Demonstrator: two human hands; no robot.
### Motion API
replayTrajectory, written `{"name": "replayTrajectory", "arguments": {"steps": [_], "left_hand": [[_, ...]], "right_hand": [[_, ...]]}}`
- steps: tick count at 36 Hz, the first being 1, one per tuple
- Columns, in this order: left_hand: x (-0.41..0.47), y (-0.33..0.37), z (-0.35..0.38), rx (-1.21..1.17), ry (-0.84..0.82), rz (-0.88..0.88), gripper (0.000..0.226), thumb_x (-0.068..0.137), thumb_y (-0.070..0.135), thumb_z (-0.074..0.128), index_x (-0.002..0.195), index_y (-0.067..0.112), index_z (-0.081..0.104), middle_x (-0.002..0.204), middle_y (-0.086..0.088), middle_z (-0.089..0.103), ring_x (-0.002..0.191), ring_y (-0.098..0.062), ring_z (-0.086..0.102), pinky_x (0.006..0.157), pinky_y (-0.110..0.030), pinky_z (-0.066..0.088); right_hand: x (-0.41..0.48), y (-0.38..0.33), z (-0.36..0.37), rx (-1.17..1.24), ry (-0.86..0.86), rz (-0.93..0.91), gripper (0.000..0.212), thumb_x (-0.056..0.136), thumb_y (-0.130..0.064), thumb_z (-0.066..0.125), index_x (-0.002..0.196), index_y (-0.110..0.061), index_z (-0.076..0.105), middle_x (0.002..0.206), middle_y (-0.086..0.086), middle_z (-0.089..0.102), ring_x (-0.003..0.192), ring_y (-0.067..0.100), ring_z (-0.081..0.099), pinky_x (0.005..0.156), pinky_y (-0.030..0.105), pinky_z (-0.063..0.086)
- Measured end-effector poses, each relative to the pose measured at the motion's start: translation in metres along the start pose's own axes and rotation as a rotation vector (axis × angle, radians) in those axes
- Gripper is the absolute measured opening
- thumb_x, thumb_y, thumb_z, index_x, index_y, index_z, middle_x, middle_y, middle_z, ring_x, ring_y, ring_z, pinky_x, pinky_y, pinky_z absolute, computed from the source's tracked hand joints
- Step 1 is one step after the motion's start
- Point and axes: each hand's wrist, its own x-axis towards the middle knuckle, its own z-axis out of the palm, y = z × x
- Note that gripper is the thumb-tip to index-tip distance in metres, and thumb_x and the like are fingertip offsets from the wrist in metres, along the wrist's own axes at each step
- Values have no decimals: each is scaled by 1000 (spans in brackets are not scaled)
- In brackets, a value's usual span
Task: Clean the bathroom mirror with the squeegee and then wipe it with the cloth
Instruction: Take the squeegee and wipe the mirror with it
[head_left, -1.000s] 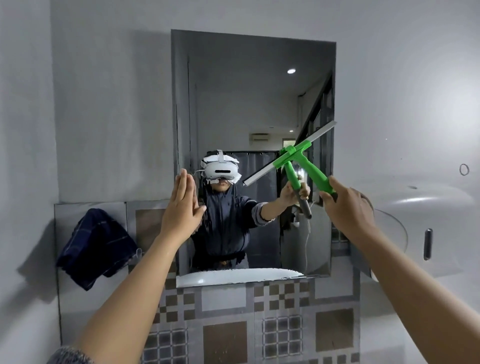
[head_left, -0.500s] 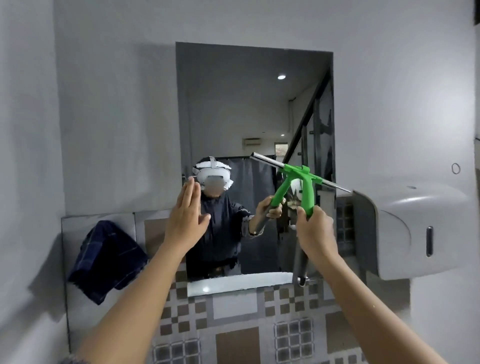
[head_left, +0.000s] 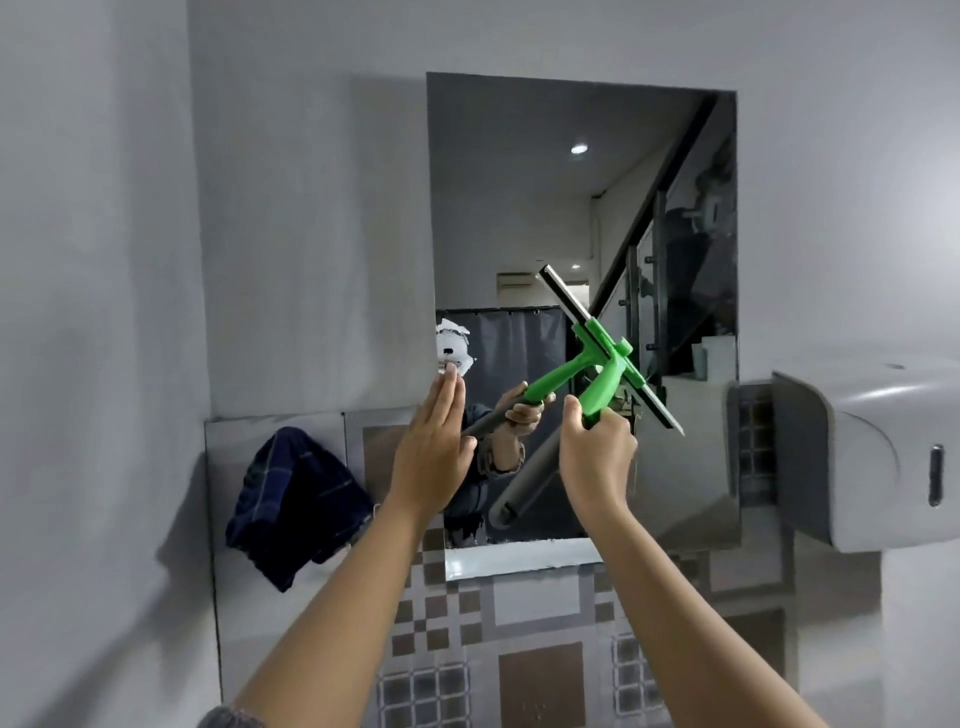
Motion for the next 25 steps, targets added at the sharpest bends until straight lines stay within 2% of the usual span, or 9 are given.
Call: {"name": "replayTrajectory", "arguments": {"steps": [2,5,8,12,16,19,21,25], "left_hand": [[-4,0,2,-18,5,-17,74,85,15,61,144,3,18,155,-7,6,143,-19,7,101,-35,44],[-10,0,4,-34,3,-35,77,85,19,61,145,6,14,156,-6,4,143,-17,7,100,-35,45],[-13,-1,8,-53,9,-33,79,86,19,61,146,6,11,156,-6,3,143,-17,3,109,-36,35],[-15,0,11,-17,27,-46,77,85,19,64,144,4,18,154,-8,12,142,-17,8,114,-30,14],[-18,2,13,-13,53,-49,73,86,17,61,144,4,19,154,-7,12,141,-17,9,114,-32,18],[-19,5,16,-28,66,-65,69,88,16,58,144,5,18,154,-4,8,142,-16,9,113,-33,24],[-20,6,18,-36,70,-83,68,89,15,56,144,5,18,154,-3,7,141,-15,7,113,-33,23],[-22,9,22,-35,58,-110,67,92,14,52,145,6,13,155,-4,4,141,-14,2,115,-33,16]], "right_hand": [[-4,-2,6,15,-10,-11,34,95,-30,48,70,-7,47,69,7,49,49,10,41,33,11,32],[-9,-4,15,-9,-22,-19,32,95,-32,47,76,-6,48,76,9,51,51,11,42,39,18,29],[-13,-4,22,-25,-56,-39,32,94,-33,48,82,-4,50,73,6,52,51,10,44,42,21,30],[-17,2,27,-78,-87,-80,31,94,-35,47,86,-5,49,76,7,53,57,15,48,47,25,36],[-20,9,24,-147,-126,-143,30,93,-36,48,89,-6,48,74,5,50,66,22,51,56,37,49],[-21,11,21,-211,-164,-185,29,94,-35,48,95,-6,48,77,7,52,70,22,51,53,32,41],[-20,11,19,-239,-169,-201,30,94,-36,48,96,-6,47,77,7,52,71,23,51,52,29,37],[-17,12,13,-297,-184,-232,28,94,-34,47,97,-6,45,68,-2,44,59,12,47,43,25,32]]}}
